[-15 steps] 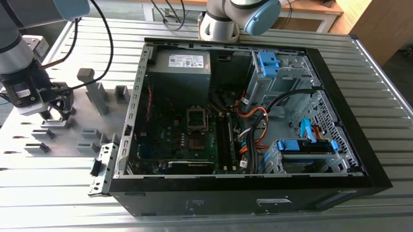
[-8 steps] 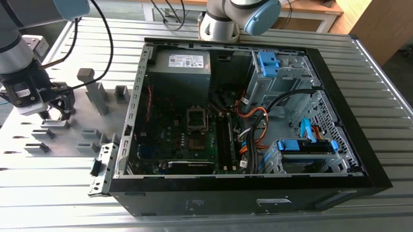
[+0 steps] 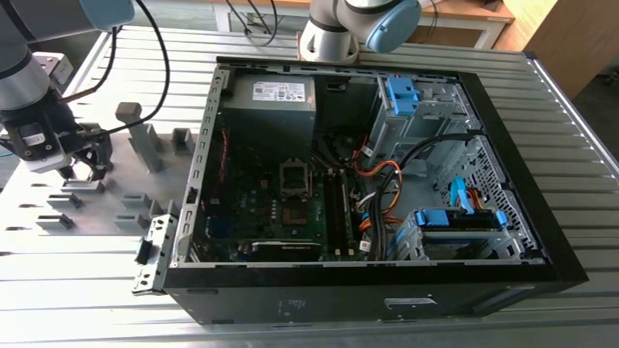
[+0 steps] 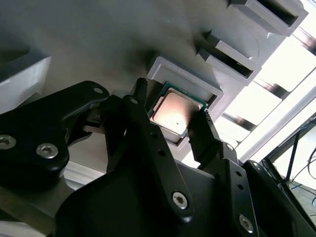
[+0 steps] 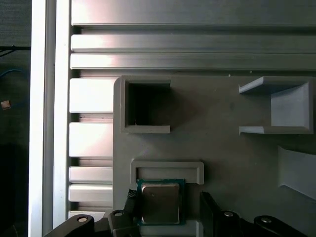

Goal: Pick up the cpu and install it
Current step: 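Pick up the cpu and move it towards the insertion slot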

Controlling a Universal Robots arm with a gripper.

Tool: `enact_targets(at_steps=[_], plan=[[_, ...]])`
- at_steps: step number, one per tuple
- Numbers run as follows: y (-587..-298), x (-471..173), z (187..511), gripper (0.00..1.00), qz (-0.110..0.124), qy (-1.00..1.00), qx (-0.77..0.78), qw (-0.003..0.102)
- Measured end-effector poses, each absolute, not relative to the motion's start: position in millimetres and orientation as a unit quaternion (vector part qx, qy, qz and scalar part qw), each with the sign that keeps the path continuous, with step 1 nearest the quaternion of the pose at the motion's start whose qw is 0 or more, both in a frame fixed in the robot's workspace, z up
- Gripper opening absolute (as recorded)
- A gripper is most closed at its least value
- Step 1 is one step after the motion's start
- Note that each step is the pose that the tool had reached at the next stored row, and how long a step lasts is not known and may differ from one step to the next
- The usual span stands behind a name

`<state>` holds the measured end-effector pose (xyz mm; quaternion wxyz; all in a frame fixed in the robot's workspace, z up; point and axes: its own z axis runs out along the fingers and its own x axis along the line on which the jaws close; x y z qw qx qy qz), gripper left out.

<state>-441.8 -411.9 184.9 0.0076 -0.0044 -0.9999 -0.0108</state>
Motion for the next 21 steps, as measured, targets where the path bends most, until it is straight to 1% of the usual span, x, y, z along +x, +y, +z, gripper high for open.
enact_targets(at_steps=[6,7,21], plan=[[-411.9,-441.8,185.2,0.62,-0.011,-1.000,-0.004,0.008],[-411.9,-441.8,185.2,0.68,-0.011,-1.000,-0.004,0.008],[-411.9,-442.4,182.1,0.68,-0.010,-1.000,-0.003,0.008]])
